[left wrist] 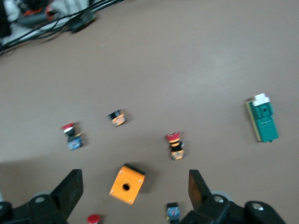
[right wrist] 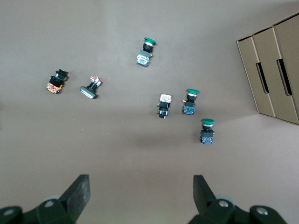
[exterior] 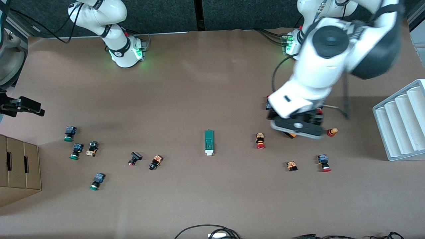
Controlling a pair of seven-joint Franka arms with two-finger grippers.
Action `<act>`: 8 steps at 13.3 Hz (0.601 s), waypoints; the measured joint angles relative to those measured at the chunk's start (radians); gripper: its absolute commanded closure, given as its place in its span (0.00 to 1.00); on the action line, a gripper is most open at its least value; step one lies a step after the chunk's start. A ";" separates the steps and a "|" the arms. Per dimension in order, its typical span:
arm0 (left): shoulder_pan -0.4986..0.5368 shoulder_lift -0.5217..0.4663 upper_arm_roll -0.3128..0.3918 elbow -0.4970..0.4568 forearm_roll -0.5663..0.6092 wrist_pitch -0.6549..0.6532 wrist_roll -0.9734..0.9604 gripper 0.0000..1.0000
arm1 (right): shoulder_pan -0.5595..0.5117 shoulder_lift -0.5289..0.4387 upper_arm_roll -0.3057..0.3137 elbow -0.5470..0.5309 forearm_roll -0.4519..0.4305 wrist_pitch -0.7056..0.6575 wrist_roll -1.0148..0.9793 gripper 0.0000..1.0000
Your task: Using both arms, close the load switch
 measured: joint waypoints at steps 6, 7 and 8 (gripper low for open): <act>0.130 -0.067 0.057 0.006 -0.079 -0.112 0.068 0.00 | 0.000 0.001 0.000 0.000 0.000 0.001 0.000 0.00; 0.128 -0.092 0.107 -0.018 -0.115 -0.113 0.100 0.00 | 0.000 0.001 0.000 0.000 0.000 0.001 0.000 0.00; 0.125 -0.123 0.155 -0.057 -0.145 -0.112 0.134 0.00 | 0.000 0.001 0.000 0.000 0.000 0.001 0.000 0.00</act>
